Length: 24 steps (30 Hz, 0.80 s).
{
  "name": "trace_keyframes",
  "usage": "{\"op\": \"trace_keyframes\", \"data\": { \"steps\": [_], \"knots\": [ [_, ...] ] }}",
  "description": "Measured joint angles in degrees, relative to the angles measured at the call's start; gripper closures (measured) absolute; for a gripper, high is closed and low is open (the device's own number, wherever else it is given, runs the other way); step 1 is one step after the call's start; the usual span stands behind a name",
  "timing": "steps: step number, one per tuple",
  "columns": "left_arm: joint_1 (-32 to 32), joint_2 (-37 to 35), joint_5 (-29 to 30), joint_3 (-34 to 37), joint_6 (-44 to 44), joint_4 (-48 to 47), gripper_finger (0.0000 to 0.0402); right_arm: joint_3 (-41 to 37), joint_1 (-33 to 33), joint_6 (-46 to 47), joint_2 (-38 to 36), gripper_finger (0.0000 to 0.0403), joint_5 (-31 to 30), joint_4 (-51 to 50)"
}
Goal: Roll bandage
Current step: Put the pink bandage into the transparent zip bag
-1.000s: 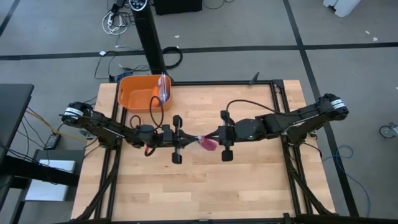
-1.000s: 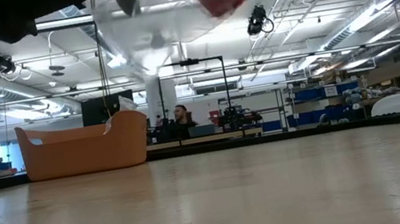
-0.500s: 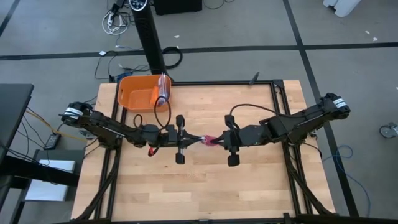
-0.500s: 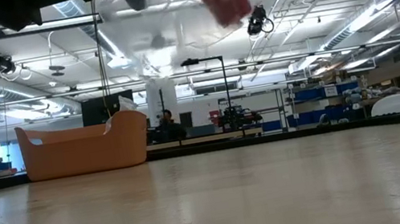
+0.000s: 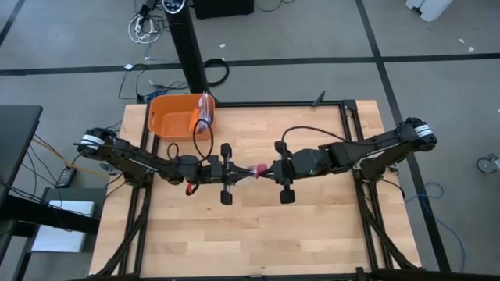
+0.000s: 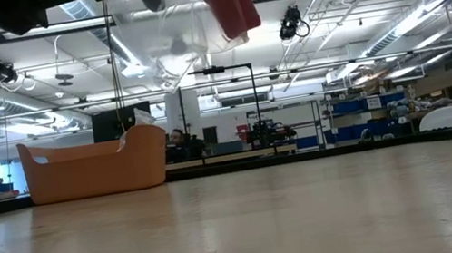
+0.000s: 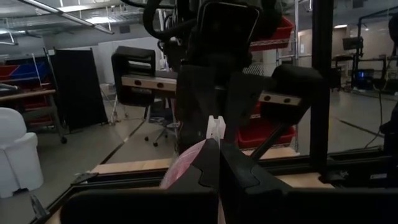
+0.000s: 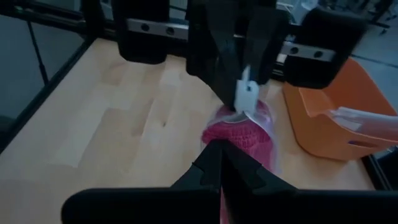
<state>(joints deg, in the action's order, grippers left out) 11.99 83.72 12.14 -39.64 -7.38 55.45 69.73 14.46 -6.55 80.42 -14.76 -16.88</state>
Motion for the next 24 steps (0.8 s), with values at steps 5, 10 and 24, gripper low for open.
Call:
{"op": "trace_keyframes", "data": {
  "steps": [5, 10, 24],
  "knots": [
    [0.01, 0.0, -0.42, 0.0, 0.08, -0.33, 0.04, 0.0, -0.14, -0.01, 0.17, 0.04, 1.13, 0.11],
    [0.13, 0.0, 0.74, 0.57, 0.05, -0.98, 0.04, -0.02, 2.75, 0.83, -2.9, 0.036, -3.9, -4.03],
    [0.52, 0.0, -0.07, 1.51, -1.24, 5.95, 0.04, -13.4, 5.31, 14.24, -8.46, 0.0263, -9.94, -4.59]
  ]
}}
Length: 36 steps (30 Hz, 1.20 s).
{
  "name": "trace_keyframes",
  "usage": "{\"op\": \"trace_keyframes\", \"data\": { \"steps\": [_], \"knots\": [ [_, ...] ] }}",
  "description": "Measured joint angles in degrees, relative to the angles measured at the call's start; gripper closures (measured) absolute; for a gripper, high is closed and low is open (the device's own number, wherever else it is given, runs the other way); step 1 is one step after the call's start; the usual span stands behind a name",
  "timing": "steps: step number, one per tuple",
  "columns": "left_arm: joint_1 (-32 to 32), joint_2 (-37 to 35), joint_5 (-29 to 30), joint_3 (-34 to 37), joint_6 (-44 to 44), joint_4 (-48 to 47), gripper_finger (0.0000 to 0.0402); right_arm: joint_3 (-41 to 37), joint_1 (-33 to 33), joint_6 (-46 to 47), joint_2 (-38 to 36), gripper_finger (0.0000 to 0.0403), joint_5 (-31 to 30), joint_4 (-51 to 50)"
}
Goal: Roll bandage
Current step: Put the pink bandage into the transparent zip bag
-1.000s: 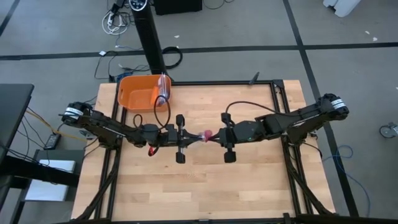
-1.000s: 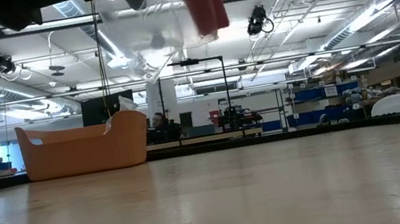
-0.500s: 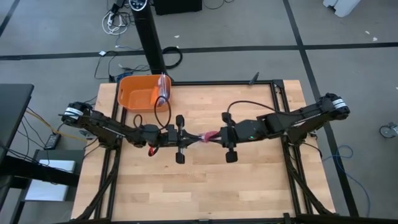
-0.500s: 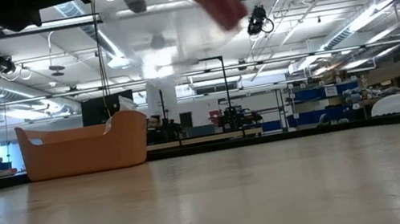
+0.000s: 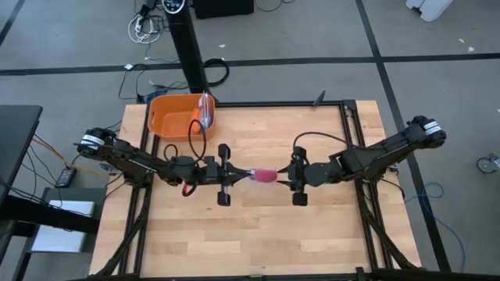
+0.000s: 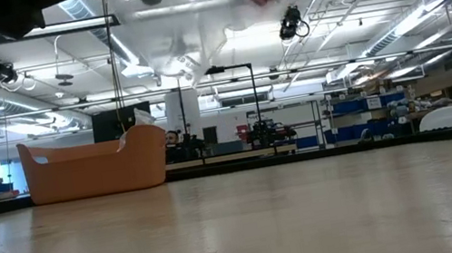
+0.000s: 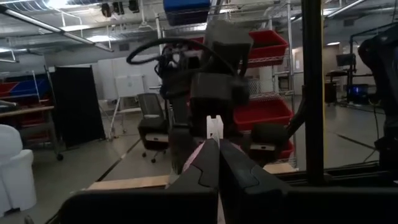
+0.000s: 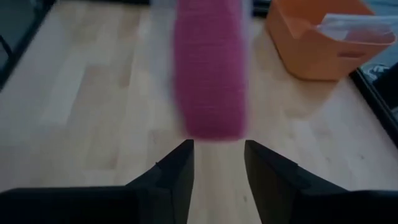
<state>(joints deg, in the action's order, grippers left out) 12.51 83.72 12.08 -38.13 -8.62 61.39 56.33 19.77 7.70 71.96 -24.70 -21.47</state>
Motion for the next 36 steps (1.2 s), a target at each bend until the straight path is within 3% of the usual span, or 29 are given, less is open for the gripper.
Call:
{"op": "trace_keyframes", "data": {
  "steps": [7, 14, 18, 24, 36],
  "knots": [
    [0.0, 0.0, -0.63, 0.0, 0.24, 0.11, 0.04, -5.5, -0.04, -0.97, -3.44, 0.0259, -2.45, 9.72],
    [0.0, 0.0, -0.61, 0.0, 0.28, 0.51, 0.0401, -5.59, 0.0, -2.79, -3.72, 0.0264, 2.32, 12.6],
    [0.0, -0.06, -0.6, 0.0, 0.3, 0.48, 0.04, -5.61, -0.04, -4.46, -3.43, 0.0297, 1.73, 13.89],
    [0.06, -0.28, -0.85, -0.08, 1.15, -0.23, 0.04, -5.68, 0.47, -9.33, -3.41, 0.0392, -0.29, 16.3],
    [0.13, -0.09, 0.3, 0.04, 1.48, -6.74, 0.04, -5.0, 2.74, -6.87, -6.69, 0.0401, -5.29, 10.26]
  ]
}}
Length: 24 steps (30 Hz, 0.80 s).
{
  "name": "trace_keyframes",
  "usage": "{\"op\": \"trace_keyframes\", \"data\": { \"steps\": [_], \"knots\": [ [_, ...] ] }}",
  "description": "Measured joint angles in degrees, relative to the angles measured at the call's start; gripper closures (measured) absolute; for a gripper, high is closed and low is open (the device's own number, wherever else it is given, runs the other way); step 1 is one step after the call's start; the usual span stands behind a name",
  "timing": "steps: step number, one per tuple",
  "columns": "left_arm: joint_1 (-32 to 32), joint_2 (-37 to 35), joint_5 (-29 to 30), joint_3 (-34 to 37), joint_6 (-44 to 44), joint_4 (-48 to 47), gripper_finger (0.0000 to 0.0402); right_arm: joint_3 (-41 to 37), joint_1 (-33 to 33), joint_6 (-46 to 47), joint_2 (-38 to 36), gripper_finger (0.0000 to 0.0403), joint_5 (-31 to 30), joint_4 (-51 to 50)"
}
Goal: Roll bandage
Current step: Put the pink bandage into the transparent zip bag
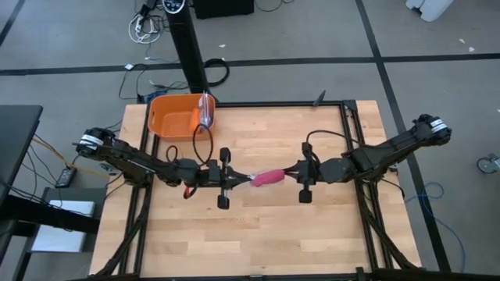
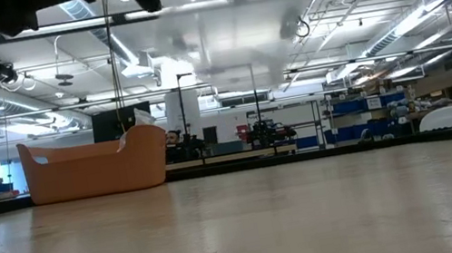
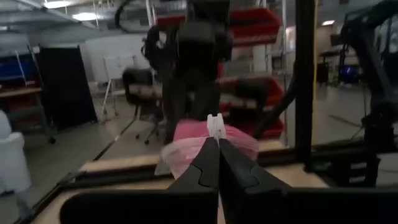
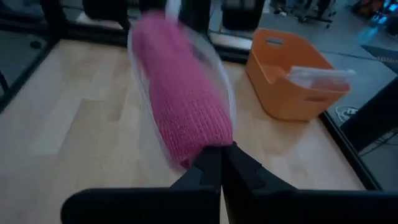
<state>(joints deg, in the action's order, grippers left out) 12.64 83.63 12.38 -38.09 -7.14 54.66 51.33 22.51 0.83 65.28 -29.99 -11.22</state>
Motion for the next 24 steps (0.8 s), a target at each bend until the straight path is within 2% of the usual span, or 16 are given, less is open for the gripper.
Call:
{"op": "trace_keyframes", "data": {
  "steps": [8, 16, 20, 24],
  "knots": [
    [-0.24, 0.24, 6.06, 0.16, 0.35, -4.04, 0.04, 0.44, 0.4, -0.71, -1.44, 0.0402, 3.83, 1.17],
    [-0.17, 0.22, 5.8, 0.09, 1.15, -3.7, 0.04, 0.4, 0.6, -0.47, -1.75, 0.0399, 4.76, 0.87],
    [0.13, 0.2, 4.9, 0.05, 0.85, -1.98, 0.04, 0.35, 1.29, 2.24, -4.48, 0.0367, 4.62, -2.32],
    [0.71, 0.2, 4.41, 0.05, -0.41, -0.01, 0.04, 0.29, 2.34, 7.98, -8.03, 0.0318, 1.42, -9.58]
  ]
}}
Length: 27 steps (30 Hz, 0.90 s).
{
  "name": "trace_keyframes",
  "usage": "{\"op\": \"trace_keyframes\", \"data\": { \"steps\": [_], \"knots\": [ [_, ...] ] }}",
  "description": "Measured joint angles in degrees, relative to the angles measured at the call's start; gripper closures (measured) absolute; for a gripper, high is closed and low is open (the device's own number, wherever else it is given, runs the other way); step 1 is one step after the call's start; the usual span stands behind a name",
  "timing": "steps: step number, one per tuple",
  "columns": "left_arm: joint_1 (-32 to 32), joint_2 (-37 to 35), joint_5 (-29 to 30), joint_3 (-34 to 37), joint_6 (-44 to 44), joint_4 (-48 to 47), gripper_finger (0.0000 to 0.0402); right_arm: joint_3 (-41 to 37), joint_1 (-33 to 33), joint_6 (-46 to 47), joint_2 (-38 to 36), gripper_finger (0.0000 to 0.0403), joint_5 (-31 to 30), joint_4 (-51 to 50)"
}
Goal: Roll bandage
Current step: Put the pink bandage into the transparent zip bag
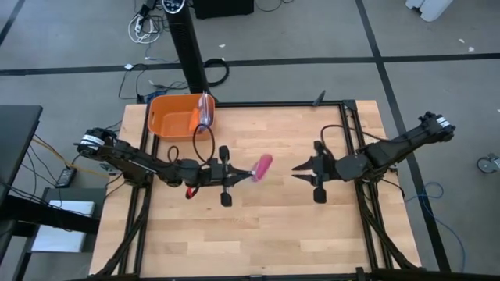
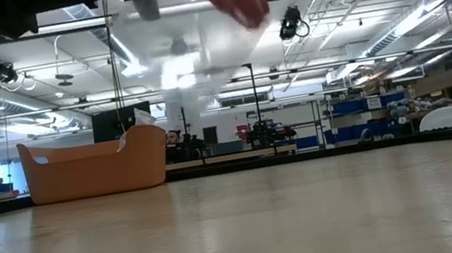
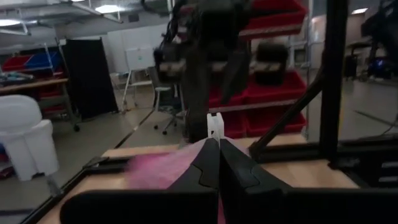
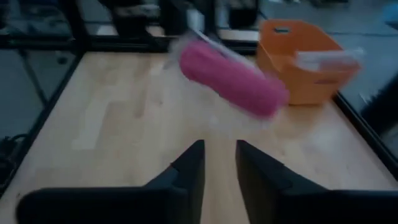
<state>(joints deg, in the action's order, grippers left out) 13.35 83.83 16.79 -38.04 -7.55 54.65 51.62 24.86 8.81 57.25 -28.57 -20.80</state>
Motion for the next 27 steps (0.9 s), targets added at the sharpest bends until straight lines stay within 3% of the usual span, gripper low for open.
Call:
{"op": "trace_keyframes", "data": {
  "steps": [3, 5, 11, 15, 22, 27],
  "knots": [
    [0.21, 0.0, -1.19, 0.0, -0.03, 1.97, 0.04, -2.97, 0.82, 3.35, -2.07, 0.0289, -2.31, -0.21],
    [0.21, 0.0, -1.52, 0.0, -0.8, 3.3, 0.04, -7.5, 1.03, 3.51, -2.75, 0.0279, -2.03, 5.96],
    [0.25, -0.07, -2.07, 0.0, -2.85, 6.94, 0.04, -24.11, -0.17, -1.07, -2.84, 0.0278, 0.13, 38.83],
    [0.25, -0.04, -2.07, 0.0, -2.95, 8.52, 0.04, -29.78, -1.8, -3.33, -0.03, 0.0279, 4.77, 60.28],
    [0.25, 0.13, -3.48, 0.0, -4.22, 12.36, 0.0401, -29.19, -6.23, -4.01, 5.86, 0.0276, 5.33, 65.13],
    [0.25, 0.13, -3.99, -0.04, -4.58, 13.48, 0.04, -26.65, -8.05, -4.23, 9.36, 0.0274, 11.93, 67.93]
  ]
}}
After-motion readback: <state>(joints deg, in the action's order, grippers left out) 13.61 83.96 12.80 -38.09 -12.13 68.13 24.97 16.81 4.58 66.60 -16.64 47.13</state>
